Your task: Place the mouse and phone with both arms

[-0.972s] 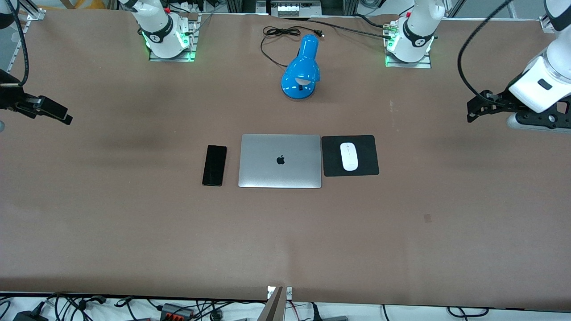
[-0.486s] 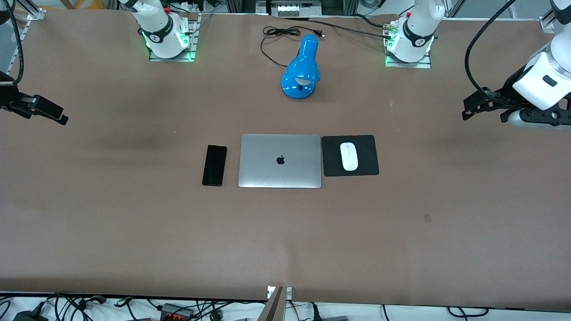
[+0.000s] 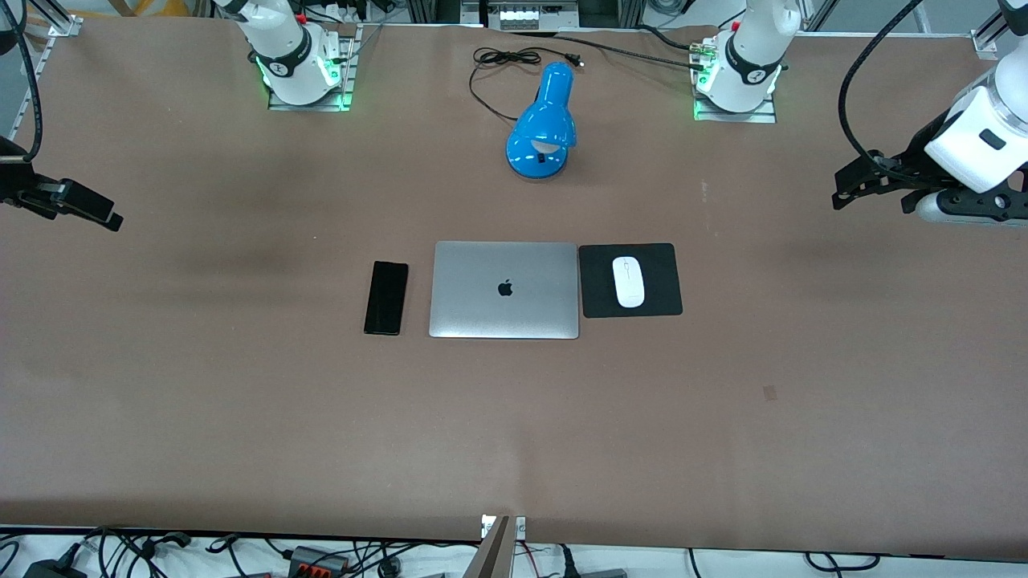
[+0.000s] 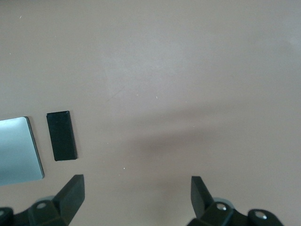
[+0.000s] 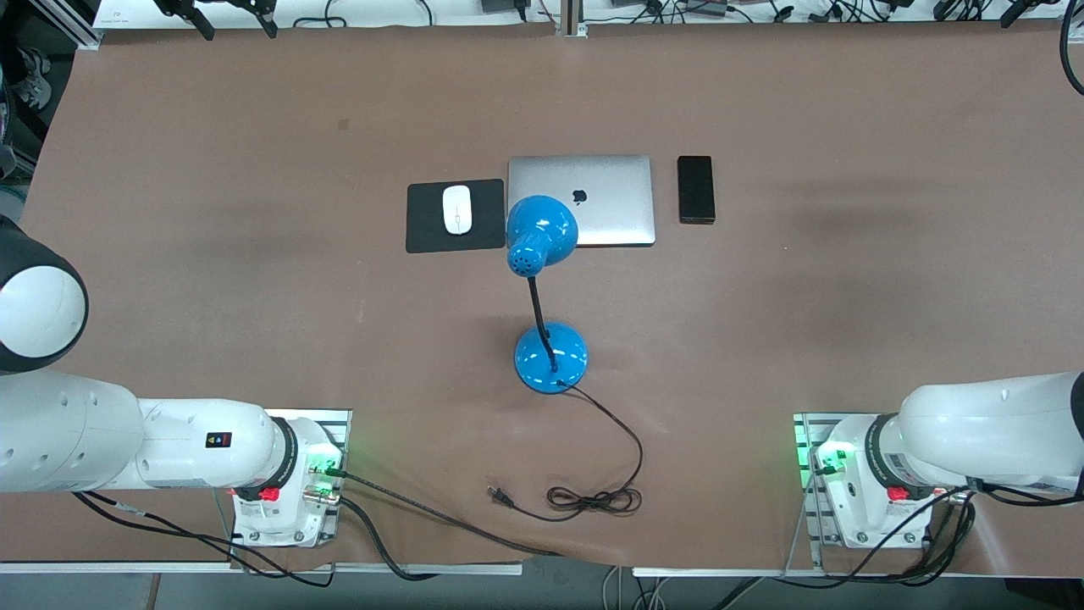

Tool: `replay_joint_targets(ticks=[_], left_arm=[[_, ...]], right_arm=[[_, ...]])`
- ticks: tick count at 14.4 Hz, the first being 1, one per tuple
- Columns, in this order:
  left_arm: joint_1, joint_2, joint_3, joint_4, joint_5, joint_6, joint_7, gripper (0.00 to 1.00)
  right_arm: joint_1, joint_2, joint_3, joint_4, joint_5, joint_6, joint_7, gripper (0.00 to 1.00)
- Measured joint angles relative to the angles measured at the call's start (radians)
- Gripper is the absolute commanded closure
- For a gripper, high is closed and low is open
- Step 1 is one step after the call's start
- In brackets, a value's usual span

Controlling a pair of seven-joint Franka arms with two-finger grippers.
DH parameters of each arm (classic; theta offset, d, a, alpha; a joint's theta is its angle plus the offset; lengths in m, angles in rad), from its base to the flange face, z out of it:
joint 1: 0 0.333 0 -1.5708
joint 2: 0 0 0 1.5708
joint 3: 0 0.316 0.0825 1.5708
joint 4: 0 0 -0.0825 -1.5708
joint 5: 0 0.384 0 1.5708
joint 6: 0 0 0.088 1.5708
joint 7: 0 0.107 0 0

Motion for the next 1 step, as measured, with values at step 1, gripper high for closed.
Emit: replay_joint_targets(ticks=[1], left_arm=[[0.0,0.0,-0.002,0.0,0.0,0.0,0.0,0.0]], right_arm=[[0.0,0.002,0.0,0.001,0.0,0.0,0.0,0.0]])
